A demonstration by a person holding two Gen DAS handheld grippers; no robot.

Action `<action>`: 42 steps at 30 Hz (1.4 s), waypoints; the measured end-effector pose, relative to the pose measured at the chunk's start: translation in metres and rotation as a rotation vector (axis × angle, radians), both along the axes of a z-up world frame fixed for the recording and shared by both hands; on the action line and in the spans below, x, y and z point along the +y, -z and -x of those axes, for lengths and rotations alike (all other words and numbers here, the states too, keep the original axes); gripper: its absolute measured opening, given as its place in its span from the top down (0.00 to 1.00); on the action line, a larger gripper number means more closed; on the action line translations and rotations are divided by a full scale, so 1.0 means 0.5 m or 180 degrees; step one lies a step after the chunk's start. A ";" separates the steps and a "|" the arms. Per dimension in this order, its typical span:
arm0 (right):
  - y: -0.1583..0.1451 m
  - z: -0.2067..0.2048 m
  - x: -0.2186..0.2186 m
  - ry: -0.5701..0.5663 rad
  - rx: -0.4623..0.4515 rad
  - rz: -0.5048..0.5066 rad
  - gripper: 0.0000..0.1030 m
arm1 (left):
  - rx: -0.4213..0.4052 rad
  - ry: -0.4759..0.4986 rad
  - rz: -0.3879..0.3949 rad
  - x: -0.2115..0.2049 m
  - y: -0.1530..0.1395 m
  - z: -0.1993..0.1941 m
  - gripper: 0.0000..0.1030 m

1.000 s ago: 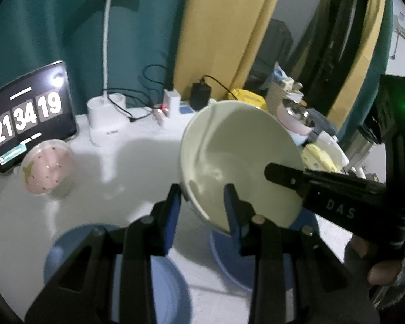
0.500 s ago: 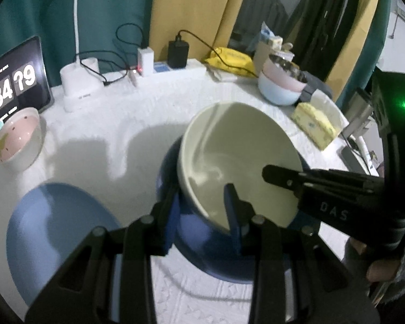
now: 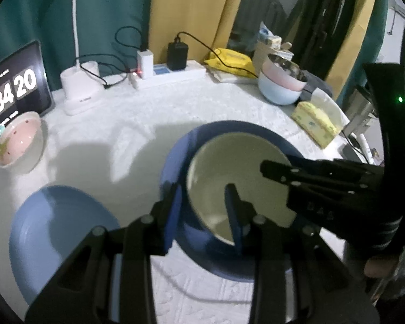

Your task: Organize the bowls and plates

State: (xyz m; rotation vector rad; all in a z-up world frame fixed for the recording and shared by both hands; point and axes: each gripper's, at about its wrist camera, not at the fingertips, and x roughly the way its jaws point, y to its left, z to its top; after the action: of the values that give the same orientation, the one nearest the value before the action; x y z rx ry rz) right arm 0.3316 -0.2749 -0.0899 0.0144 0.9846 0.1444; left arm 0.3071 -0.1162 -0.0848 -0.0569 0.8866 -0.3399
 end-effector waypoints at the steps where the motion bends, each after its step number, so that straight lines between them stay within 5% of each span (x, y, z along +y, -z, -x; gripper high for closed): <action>1: -0.004 0.001 -0.002 -0.0002 -0.0025 -0.0004 0.69 | 0.0003 -0.0014 0.0033 0.007 -0.003 0.000 0.66; 9: -0.073 0.013 0.001 0.0114 -0.0311 0.0131 0.67 | -0.0146 -0.0216 0.0158 0.092 -0.036 0.003 0.60; 17: -0.108 0.003 0.098 -0.0106 -0.0398 0.0114 0.67 | -0.0255 -0.0496 0.0248 0.209 -0.055 -0.002 0.54; 42: -0.061 -0.174 0.518 -0.0748 -0.0035 -0.0254 0.67 | -0.0120 -0.1322 0.0360 0.609 0.008 -0.105 0.54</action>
State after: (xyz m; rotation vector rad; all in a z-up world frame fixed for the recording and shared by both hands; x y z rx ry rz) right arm 0.4184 -0.0158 -0.0592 -0.0291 0.9673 0.3991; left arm 0.3594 0.1883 -0.0891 -0.3330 0.7952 -0.0022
